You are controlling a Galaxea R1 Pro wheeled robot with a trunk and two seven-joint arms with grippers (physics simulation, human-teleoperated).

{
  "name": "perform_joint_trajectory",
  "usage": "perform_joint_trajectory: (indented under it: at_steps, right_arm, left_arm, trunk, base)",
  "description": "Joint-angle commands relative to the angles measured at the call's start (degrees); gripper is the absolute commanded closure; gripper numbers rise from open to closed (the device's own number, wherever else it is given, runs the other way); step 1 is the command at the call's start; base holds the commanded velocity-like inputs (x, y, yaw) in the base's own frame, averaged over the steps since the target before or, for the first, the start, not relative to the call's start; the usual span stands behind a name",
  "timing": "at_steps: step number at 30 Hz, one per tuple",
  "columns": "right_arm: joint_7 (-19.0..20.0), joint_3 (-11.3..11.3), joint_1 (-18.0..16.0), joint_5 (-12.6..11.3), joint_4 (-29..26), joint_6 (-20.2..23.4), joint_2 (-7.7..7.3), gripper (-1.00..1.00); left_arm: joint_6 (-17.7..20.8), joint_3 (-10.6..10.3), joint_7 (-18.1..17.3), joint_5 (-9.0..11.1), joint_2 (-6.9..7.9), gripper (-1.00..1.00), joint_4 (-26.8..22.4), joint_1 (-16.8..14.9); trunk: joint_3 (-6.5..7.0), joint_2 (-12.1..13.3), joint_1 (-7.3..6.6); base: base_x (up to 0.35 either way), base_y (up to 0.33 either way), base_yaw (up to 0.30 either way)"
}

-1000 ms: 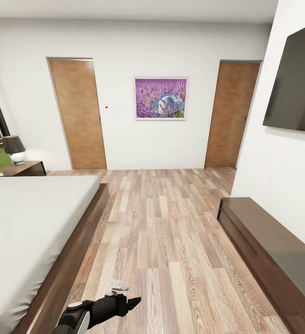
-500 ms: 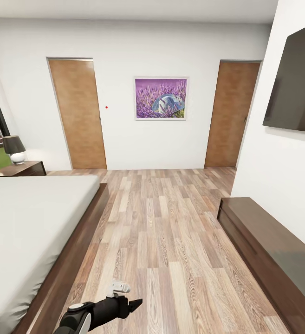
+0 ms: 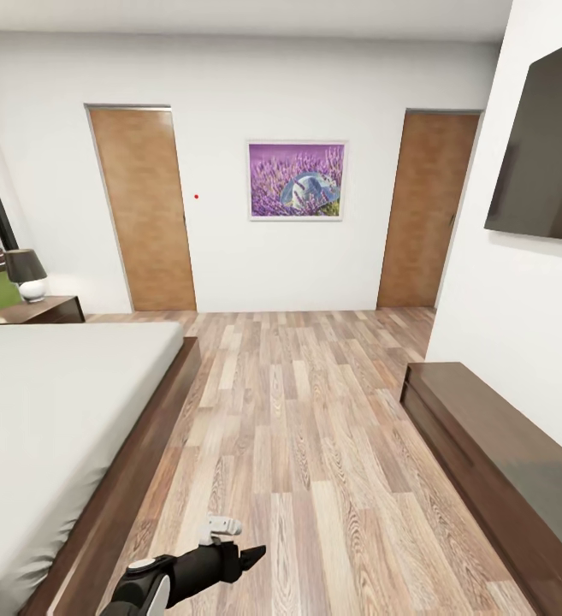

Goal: In the bedroom, move the book from the bed onto either nightstand, and place the two sandals side by side next to the bed.

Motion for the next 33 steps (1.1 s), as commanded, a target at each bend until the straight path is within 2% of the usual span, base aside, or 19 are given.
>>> perform_joint_trajectory:
  at_steps: [1,9,26,28,30,33]
  right_arm:
    - [-0.1,0.0,0.0,0.0,-0.2,0.3,0.01,-1.00]
    - [-0.1,0.0,0.0,0.0,-0.2,0.3,0.01,-1.00]
    - [0.0,0.2,0.0,0.2,-1.1,1.7,-0.10,-1.00]
    - [-0.2,0.2,0.0,0.4,-1.9,3.0,-0.11,-1.00]
    - [-0.4,0.2,0.0,0.7,-6.4,7.7,0.02,-1.00]
    - [-0.4,0.3,-0.1,0.7,-10.4,12.1,0.15,-1.00]
  left_arm:
    - [0.5,0.0,0.0,0.8,0.00,-1.00,0.0,0.0]
    - [0.5,0.0,0.0,3.3,0.01,-1.00,0.0,0.0]
    - [0.6,0.1,-0.1,3.4,0.13,-1.00,-0.2,0.0]
    - [0.6,0.1,-0.1,3.4,0.19,-1.00,-0.2,0.0]
    - [0.7,0.2,-0.1,3.4,0.25,-1.00,-1.2,0.0]
    - [0.8,0.2,-0.2,3.4,0.30,-1.00,-1.9,0.0]
  trunk:
    - [-0.24,-0.4,0.23]
    - [-1.67,-3.7,1.99]
    - [-4.72,-10.5,5.72]
    - [-5.08,-11.3,6.16]
    - [-5.44,-12.1,6.60]
    - [-5.98,-13.3,7.26]
  base:
    - [0.000,0.000,0.000]
    - [0.000,0.000,0.000]
    - [0.000,0.000,0.000]
    - [0.000,0.000,0.000]
    - [0.000,0.000,0.000]
    - [0.000,0.000,0.000]
